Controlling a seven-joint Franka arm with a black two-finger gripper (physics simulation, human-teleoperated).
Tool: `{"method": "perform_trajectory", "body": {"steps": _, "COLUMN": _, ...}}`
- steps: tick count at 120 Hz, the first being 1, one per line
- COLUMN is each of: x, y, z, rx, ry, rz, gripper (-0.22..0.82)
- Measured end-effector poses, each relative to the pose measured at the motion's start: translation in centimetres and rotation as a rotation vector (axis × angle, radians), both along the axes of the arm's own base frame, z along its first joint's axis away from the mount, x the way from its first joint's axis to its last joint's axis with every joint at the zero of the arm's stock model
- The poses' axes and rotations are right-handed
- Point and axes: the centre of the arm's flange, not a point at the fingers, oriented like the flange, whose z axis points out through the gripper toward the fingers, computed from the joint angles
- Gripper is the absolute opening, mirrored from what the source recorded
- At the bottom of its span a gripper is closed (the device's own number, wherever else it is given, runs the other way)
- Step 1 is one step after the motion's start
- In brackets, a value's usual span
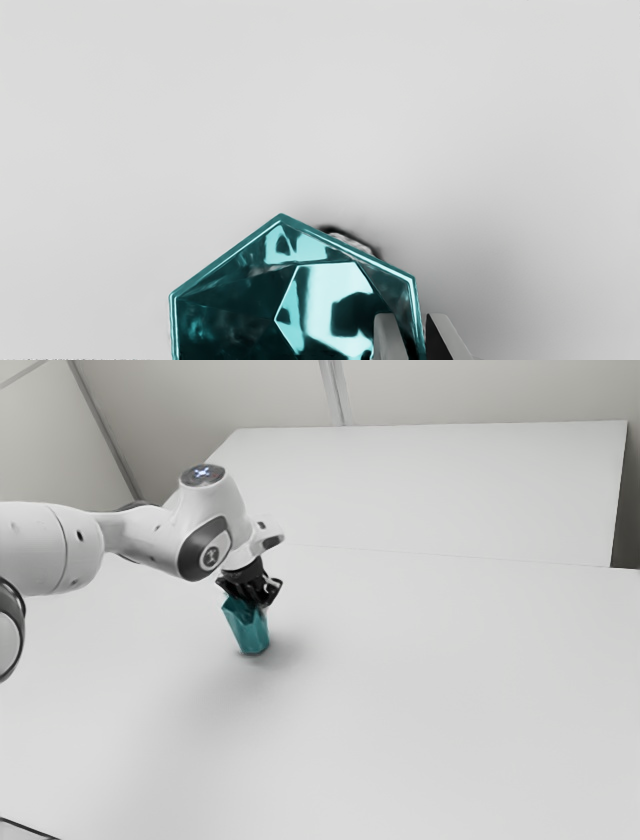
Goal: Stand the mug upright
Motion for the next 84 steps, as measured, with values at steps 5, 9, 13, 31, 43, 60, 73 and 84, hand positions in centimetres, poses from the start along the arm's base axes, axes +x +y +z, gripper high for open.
{"method": "perform_trajectory", "body": {"steps": 5, "x": 0.0, "y": 0.0, "z": 0.0, "rx": -0.003, "ry": 0.000, "rz": 0.009, "gripper": -0.03}}
{"method": "perform_trajectory", "body": {"steps": 9, "x": 0.0, "y": 0.0, "z": 0.0, "rx": -0.004, "ry": 0.001, "rz": 0.016, "gripper": -0.01}}
{"method": "perform_trajectory", "body": {"steps": 13, "x": 0.1, "y": 0.0, "z": 0.0, "rx": -0.006, "ry": 0.000, "rz": 0.023, "gripper": 0.02}}
{"method": "perform_trajectory", "body": {"steps": 31, "x": 1.5, "y": -0.3, "z": 2.3, "rx": -0.016, "ry": -0.054, "rz": 0.046, "gripper": 0.22}}
{"method": "perform_trajectory", "body": {"steps": 43, "x": 2.5, "y": -1.1, "z": 4.5, "rx": -0.023, "ry": -0.101, "rz": 0.048, "gripper": 0.33}}
{"method": "perform_trajectory", "body": {"steps": 60, "x": 3.1, "y": -1.5, "z": 6.8, "rx": -0.028, "ry": -0.140, "rz": 0.058, "gripper": 0.46}}
{"method": "perform_trajectory", "body": {"steps": 73, "x": 2.1, "y": -2.2, "z": 11.1, "rx": -0.040, "ry": -0.139, "rz": 0.072, "gripper": 0.51}}
{"method": "perform_trajectory", "body": {"steps": 84, "x": 0.5, "y": -1.1, "z": 14.6, "rx": -0.047, "ry": -0.123, "rz": 0.087, "gripper": 0.55}}
